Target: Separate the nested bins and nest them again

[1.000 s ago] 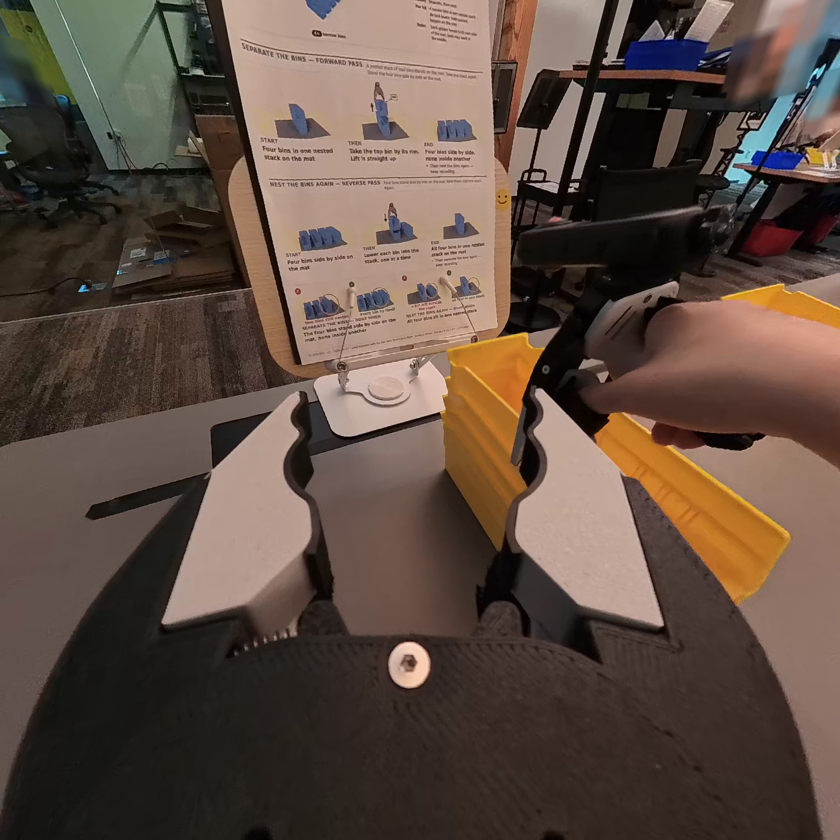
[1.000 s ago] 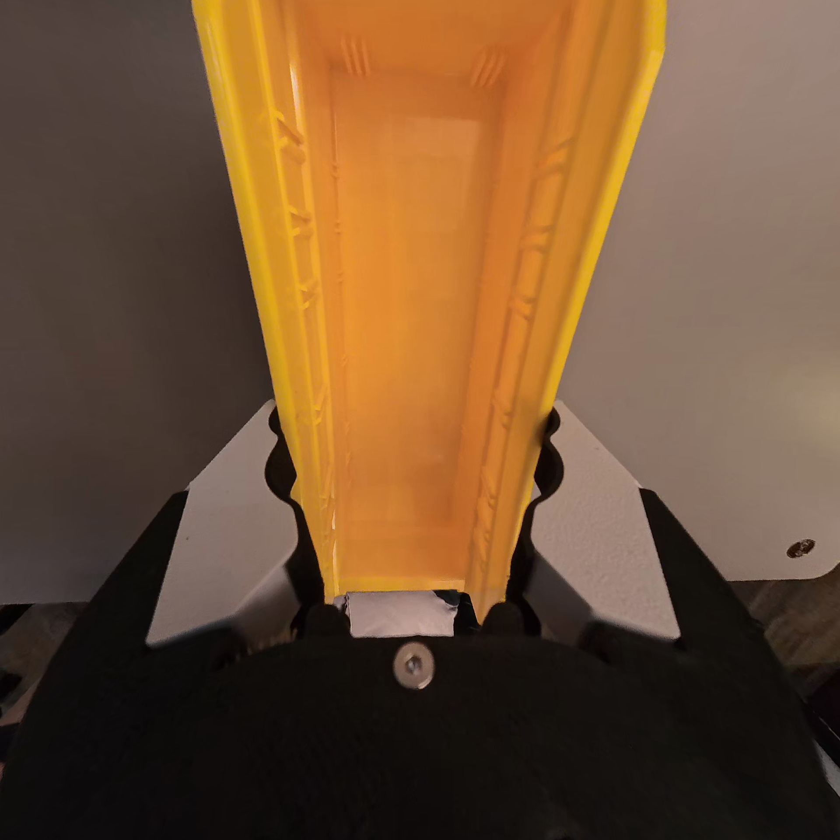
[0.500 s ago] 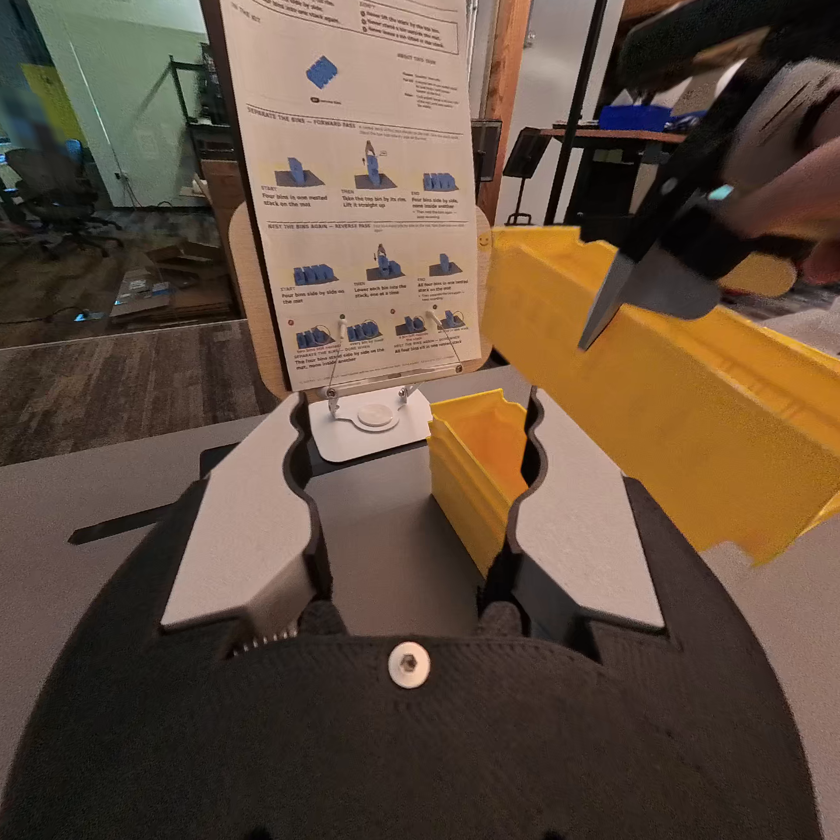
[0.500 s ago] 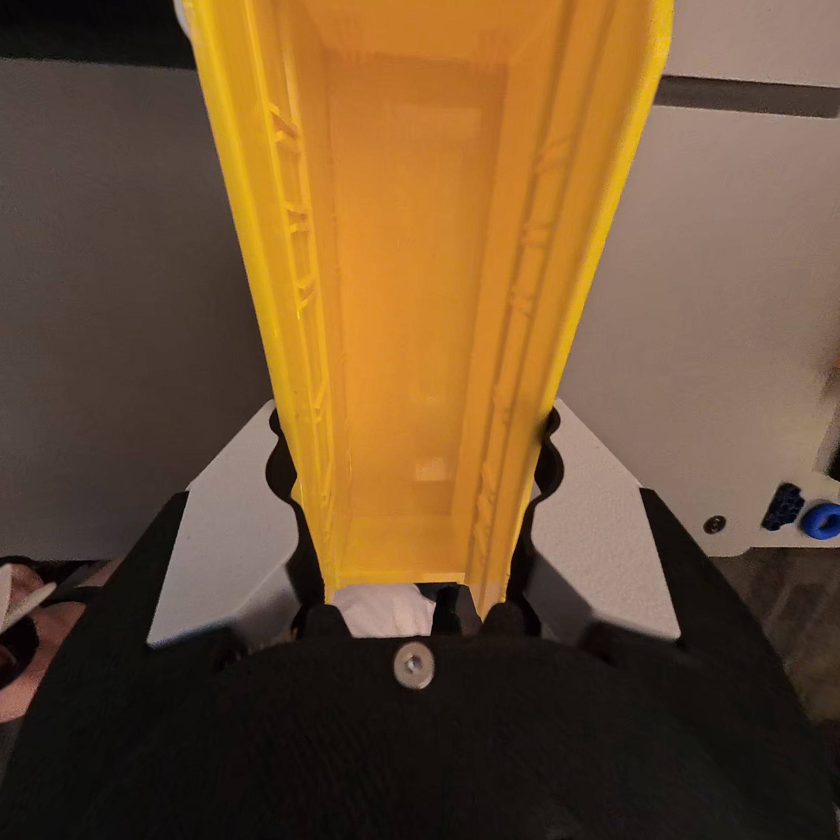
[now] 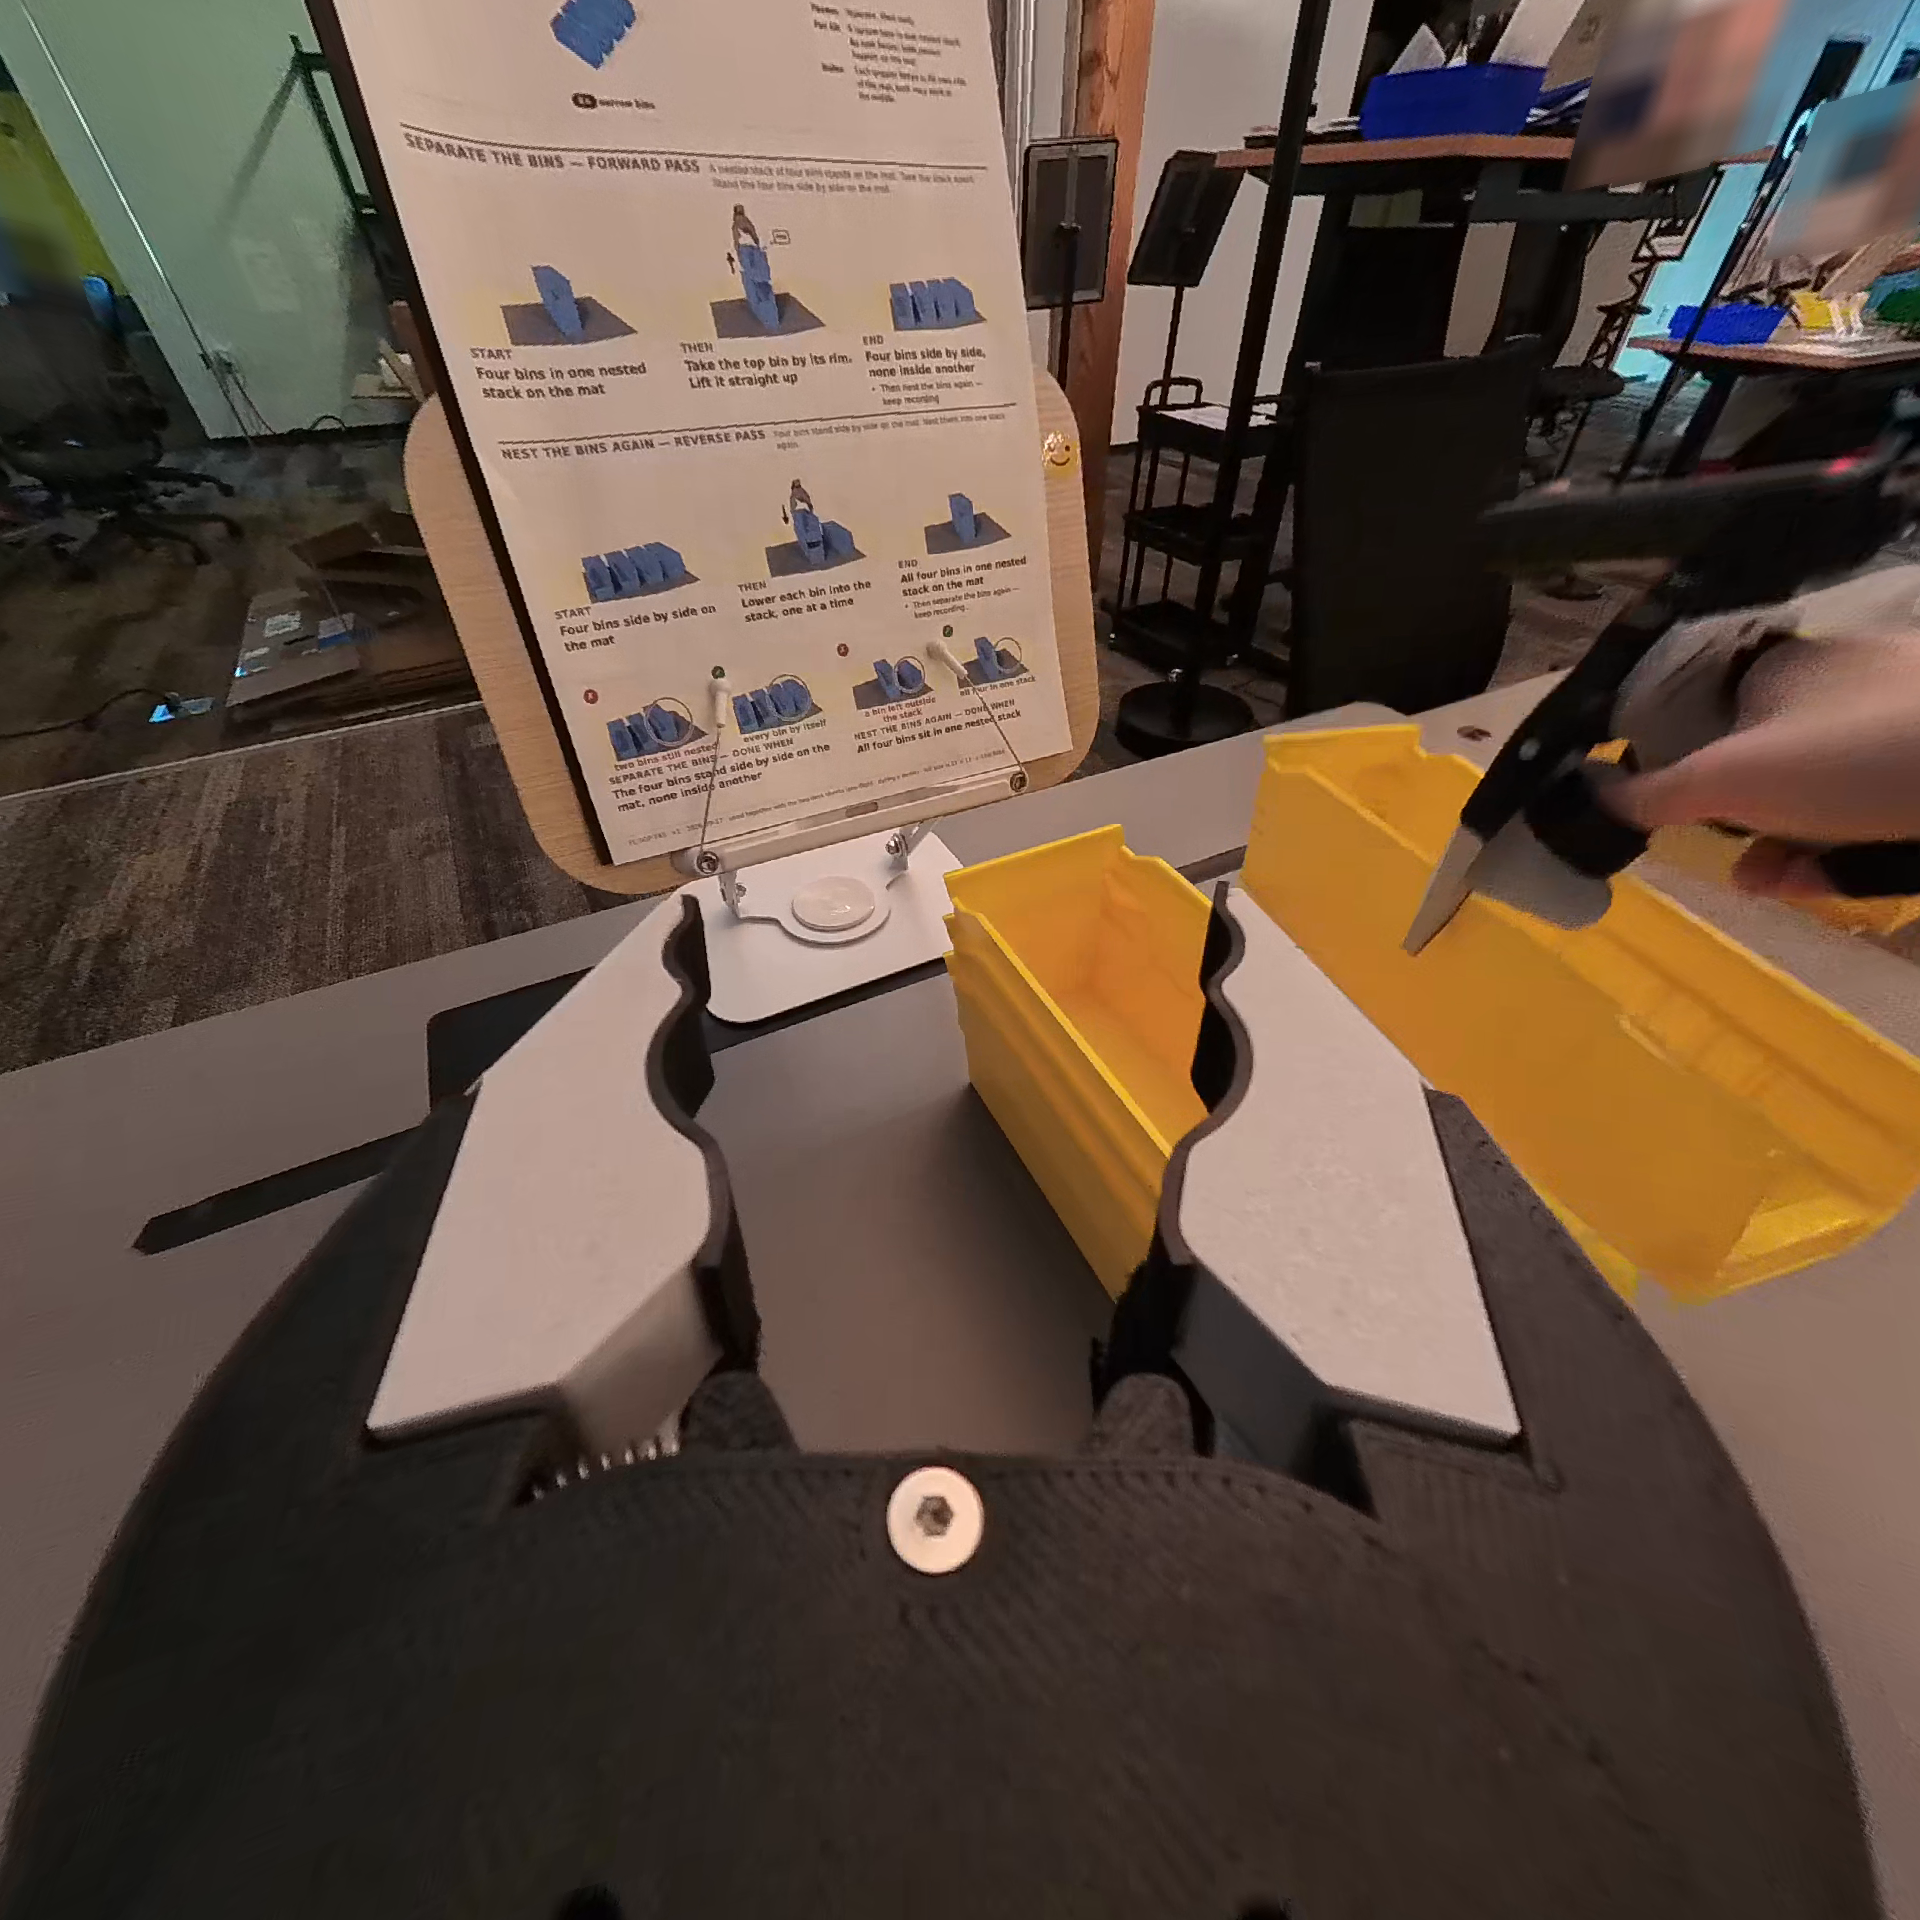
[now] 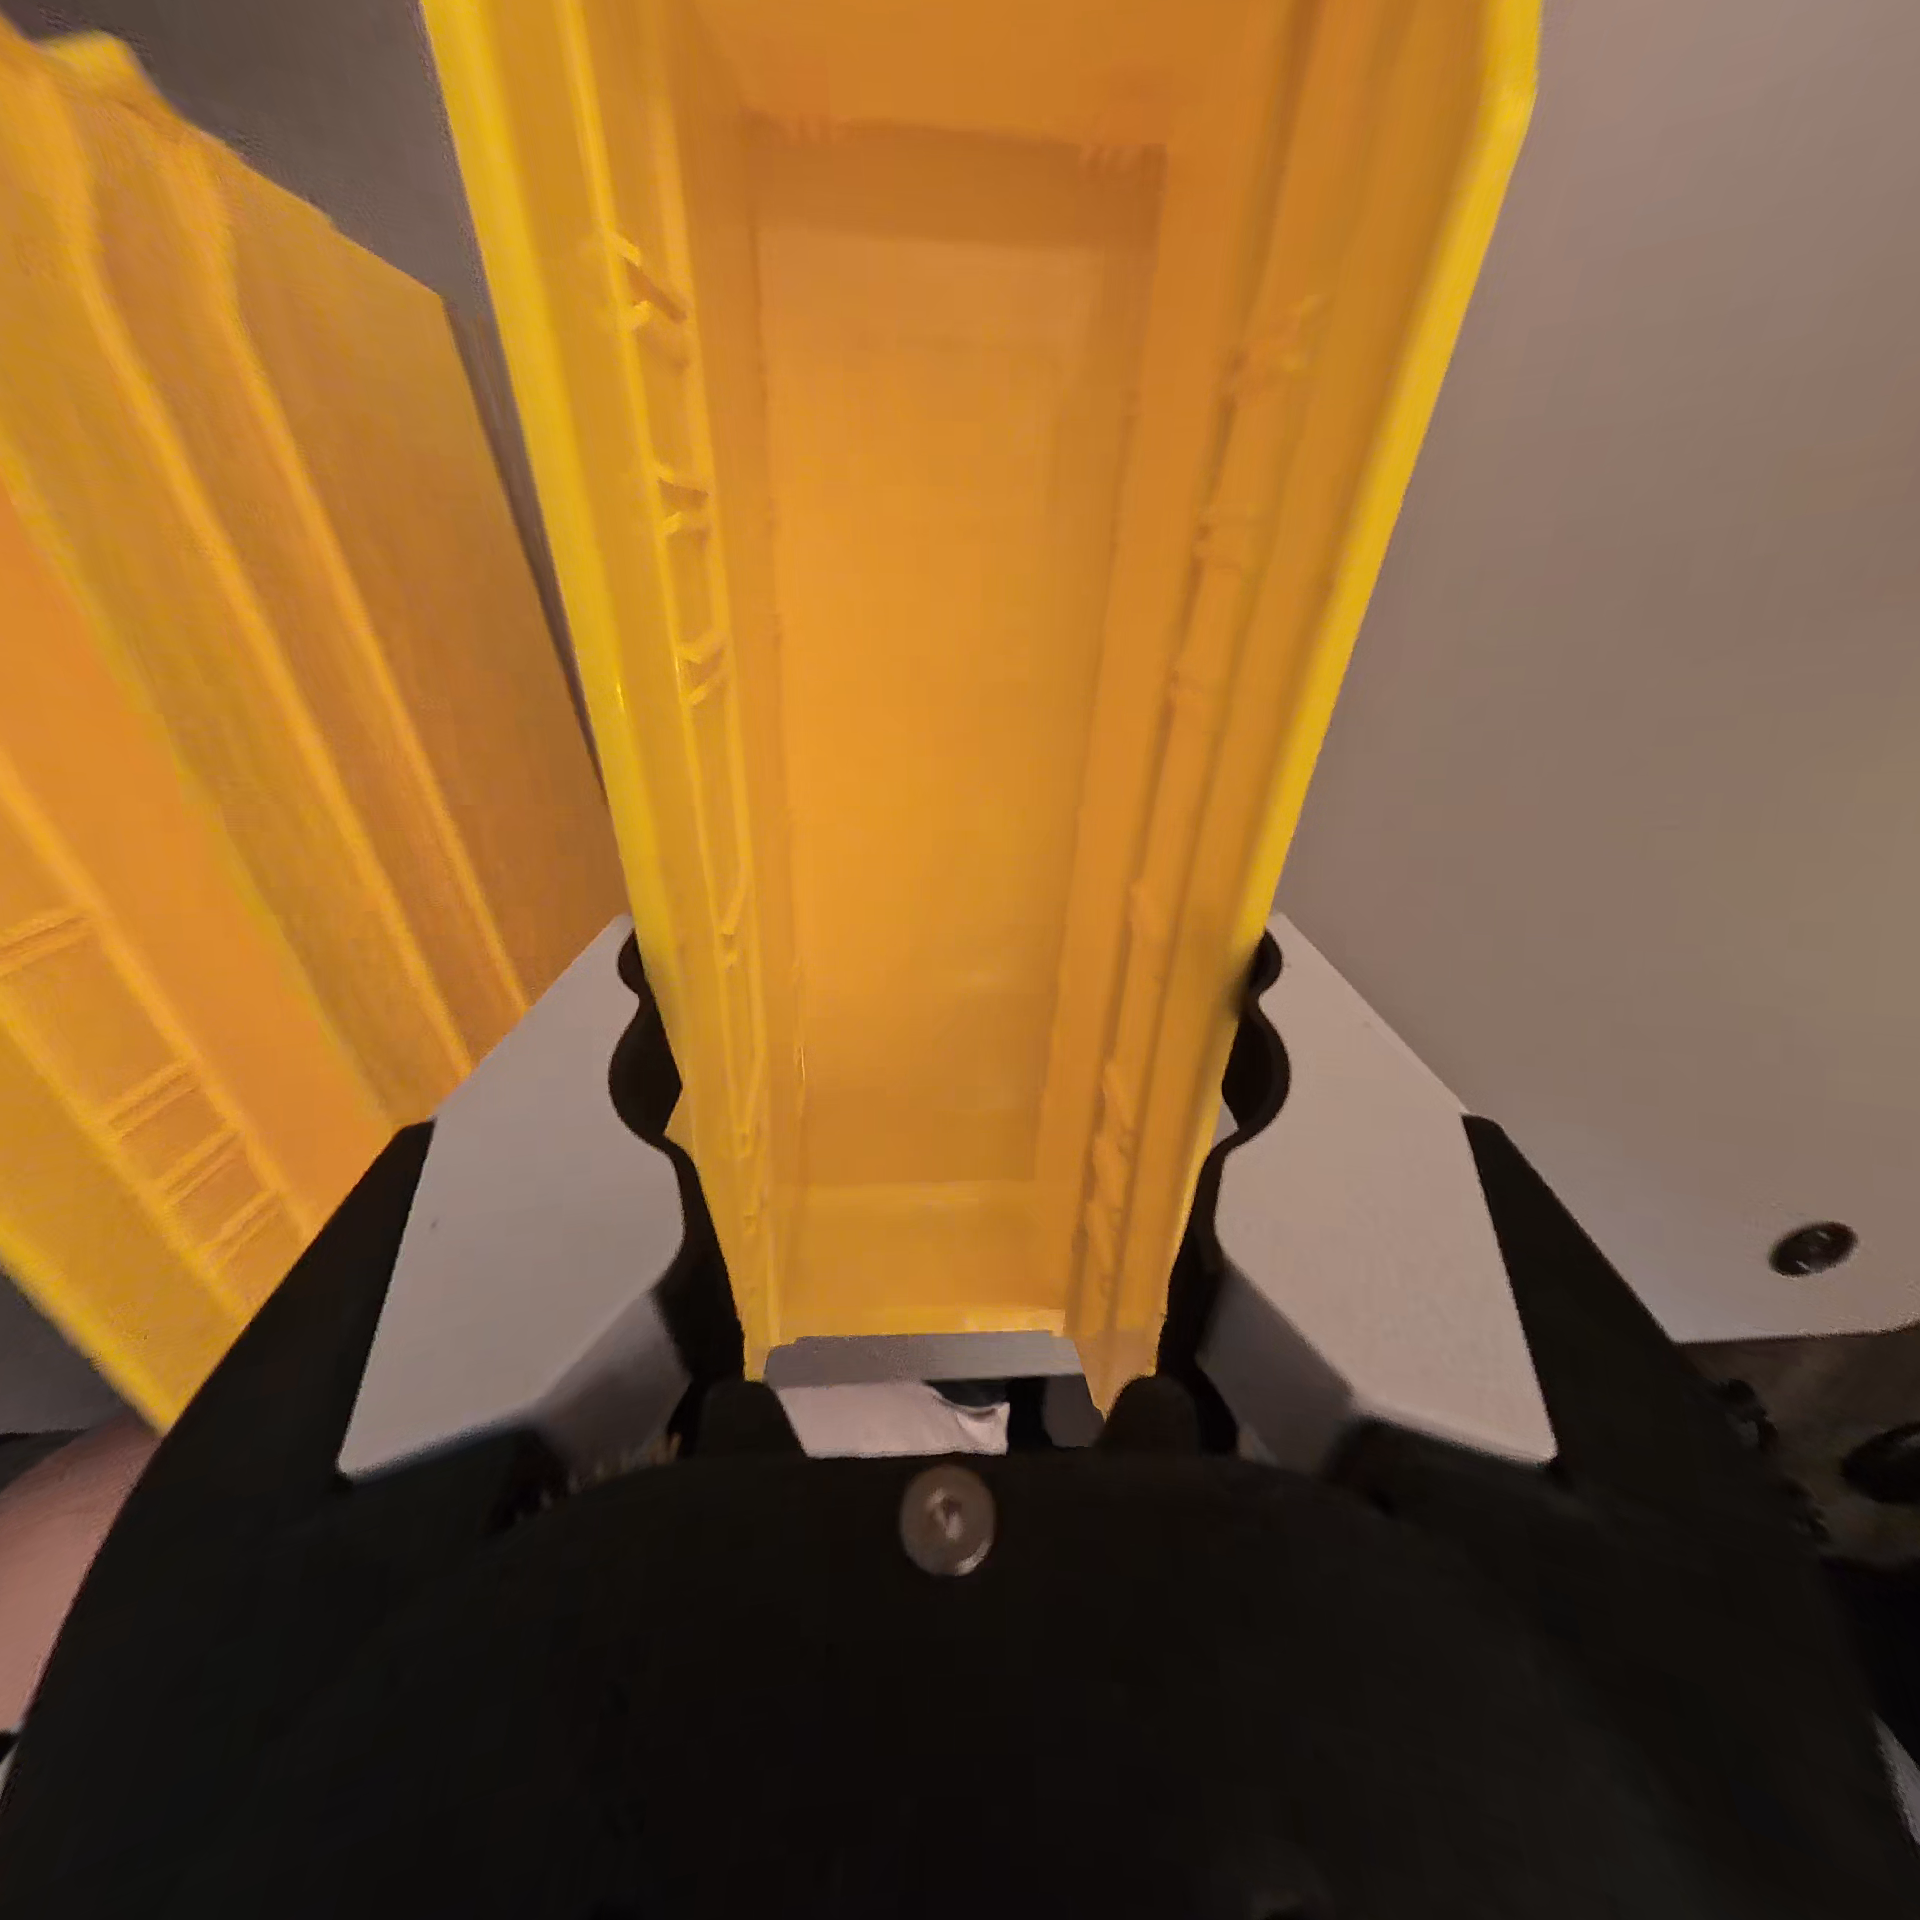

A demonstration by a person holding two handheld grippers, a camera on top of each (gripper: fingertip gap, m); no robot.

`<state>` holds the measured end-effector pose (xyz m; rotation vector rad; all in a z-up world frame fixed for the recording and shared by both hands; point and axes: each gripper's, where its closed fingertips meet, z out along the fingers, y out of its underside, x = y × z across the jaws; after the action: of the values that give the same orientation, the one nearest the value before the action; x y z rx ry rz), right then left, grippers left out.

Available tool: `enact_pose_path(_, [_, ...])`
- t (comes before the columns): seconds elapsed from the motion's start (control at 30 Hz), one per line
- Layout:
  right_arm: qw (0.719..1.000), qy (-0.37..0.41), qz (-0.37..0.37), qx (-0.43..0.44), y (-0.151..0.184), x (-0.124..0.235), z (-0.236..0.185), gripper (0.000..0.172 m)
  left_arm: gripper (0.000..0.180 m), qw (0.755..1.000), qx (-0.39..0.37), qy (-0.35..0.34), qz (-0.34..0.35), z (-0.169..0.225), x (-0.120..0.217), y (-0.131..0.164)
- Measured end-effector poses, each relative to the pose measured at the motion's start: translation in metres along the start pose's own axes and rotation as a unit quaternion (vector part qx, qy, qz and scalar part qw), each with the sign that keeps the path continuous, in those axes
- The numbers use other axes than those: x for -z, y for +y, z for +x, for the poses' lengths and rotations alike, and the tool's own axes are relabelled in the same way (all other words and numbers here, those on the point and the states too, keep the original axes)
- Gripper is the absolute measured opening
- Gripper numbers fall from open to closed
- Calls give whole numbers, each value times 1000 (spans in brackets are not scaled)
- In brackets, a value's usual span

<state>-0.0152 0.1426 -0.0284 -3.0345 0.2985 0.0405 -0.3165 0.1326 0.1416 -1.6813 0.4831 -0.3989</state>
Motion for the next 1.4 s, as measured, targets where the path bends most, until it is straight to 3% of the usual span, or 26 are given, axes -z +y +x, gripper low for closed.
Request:
enact_pose_path(0.13, [1000, 6, -18, -1, 3, -46, 4, 110, 95, 1000, -1, -3, -6, 0, -4, 3])
enact_pose_path(0.27, [999, 26, -25, 17, 4, -69, 4, 111, 97, 1000, 1, -5, -8, 1, -8, 4])
enact_pose_path(0.47, [997, 52, -33, 38, 6, -71, -6, 116, 98, 1000, -3, 0, -27, 5, -18, 12])
enact_pose_path(0.77, [997, 25, -25, 68, 4, -73, -20, 128, 99, 999, -8, 4, -51, 11, -28, 23])
enact_pose_path(1.07, [972, -68, 180, 136, -21, 17, -38, 128, 116, 1000, 19, -8, -9, 16, -32, 12])
enact_pose_path(1.27, [941, -132, 285, 122, -21, 48, -5, 123, 125, 985, 45, 113, -125, 77, -55, 66])
enact_pose_path(1.4, [924, -157, 334, 96, -25, 59, 31, 122, 121, 947, 67, 172, -264, 101, -81, 94])
